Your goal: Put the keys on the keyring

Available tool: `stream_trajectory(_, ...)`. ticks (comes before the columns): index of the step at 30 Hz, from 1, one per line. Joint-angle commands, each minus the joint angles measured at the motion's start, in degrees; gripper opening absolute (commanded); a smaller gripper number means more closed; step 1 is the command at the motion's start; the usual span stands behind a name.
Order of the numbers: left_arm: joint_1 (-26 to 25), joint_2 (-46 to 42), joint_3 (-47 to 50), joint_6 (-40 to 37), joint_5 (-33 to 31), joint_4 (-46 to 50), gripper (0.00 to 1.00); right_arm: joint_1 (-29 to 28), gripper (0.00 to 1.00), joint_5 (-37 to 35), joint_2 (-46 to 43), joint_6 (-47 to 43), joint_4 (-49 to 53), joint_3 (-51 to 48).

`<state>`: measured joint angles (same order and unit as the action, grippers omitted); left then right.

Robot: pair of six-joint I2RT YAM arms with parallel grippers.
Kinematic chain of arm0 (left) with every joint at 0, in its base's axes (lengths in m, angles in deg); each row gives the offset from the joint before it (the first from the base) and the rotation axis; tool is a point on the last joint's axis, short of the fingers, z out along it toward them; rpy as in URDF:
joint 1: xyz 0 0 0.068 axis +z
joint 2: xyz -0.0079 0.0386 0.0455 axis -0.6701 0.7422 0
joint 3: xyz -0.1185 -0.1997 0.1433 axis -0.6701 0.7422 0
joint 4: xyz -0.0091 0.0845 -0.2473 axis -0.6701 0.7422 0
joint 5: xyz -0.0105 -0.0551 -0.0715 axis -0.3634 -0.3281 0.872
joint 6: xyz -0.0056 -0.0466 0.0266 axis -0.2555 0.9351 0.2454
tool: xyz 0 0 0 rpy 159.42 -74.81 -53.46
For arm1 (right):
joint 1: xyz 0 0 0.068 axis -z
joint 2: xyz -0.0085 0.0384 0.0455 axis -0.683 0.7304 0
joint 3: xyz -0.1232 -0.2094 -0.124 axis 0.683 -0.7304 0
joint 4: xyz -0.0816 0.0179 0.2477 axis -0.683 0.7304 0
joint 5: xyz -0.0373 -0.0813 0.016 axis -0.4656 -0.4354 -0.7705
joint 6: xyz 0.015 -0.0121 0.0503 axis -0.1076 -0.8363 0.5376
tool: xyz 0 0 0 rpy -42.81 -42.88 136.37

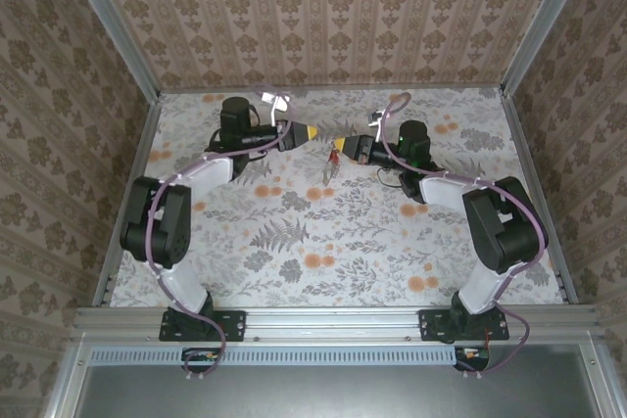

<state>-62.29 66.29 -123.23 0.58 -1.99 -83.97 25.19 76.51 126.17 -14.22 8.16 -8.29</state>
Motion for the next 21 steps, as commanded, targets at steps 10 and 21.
stream_trajectory(10,-0.5,-7.2,-3.6,-18.4,-3.4,23.0,0.37,0.4,0.0,3.9,-5.0,-12.1,14.6,3.5)
stream_trajectory(21,-1.2,-5.6,-5.7,-24.7,0.7,29.5,0.43,2.5,0.0,8.7,-5.2,-19.8,18.7,3.6)
